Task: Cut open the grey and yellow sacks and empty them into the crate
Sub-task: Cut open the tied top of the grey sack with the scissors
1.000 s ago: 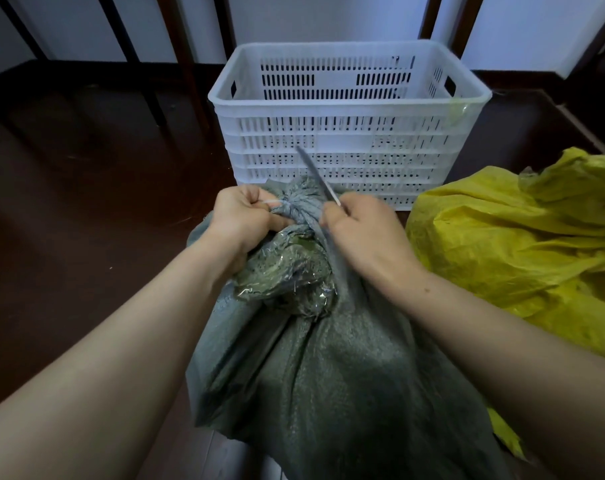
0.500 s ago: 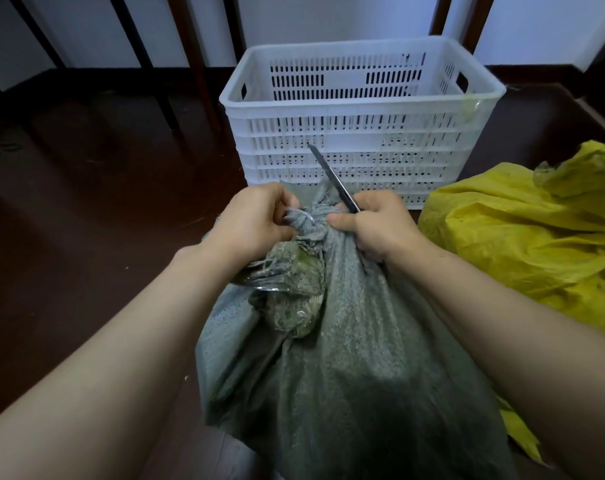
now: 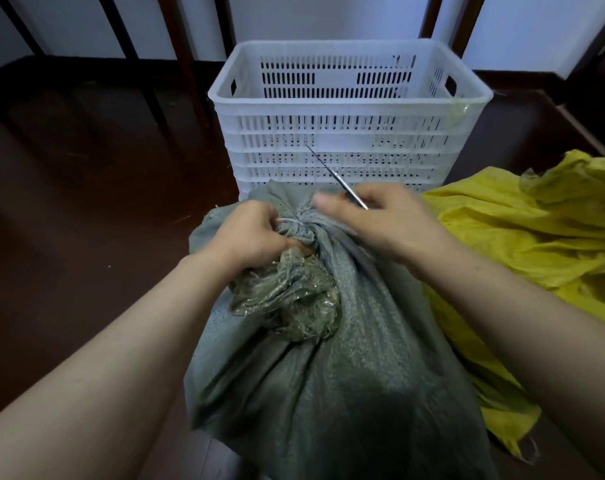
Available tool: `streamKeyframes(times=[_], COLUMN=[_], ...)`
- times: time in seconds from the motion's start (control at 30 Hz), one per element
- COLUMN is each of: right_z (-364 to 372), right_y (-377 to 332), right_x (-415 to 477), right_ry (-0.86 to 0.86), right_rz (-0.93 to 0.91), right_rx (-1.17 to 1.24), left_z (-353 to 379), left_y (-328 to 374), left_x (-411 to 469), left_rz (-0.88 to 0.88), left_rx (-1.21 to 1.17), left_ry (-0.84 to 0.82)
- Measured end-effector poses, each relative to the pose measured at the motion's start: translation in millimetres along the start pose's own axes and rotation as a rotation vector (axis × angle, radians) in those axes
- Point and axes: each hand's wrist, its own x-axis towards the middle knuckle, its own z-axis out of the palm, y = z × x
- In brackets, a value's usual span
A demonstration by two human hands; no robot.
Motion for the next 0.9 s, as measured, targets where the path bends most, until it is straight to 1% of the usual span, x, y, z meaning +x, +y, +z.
streamKeyframes(times=[0.03, 0.1, 0.23, 0.33, 0.53, 0.9], right_z=[-4.1, -8.1, -6.9, -5.8, -6.8, -6.0], right_y=[-4.0, -7.2, -9.9, -10.0, -12.1, -15.2], right_x=[-2.7, -7.0, -26.0, -33.4, -36.5, -36.0], right_ry=[0.001, -0.083, -0.292, -0.374, -0.361, -0.373], right_rz=[-0.013, 0.028, 0.178, 0.241, 0.242, 0.272], right_rx=[-0.009, 0.038, 0.193, 0.259, 0.147, 0.21], left_z=[0.3, 1.5, 4.1, 5.5, 6.7, 5.4], left_y=[0.1, 1.0, -0.1, -2.4, -4.1, -6.8], left_x=[0.7, 2.9, 9.9, 11.6, 11.9, 10.8], left_rz=[-0.025, -0.049, -0.062, -0.05, -0.016, 0.003], left_rx=[-0.075, -0.148, -0.213, -0.224, -0.167, -0.095], left_ry=[-0.002, 0.005, 0.044, 0.064, 0.088, 0.145])
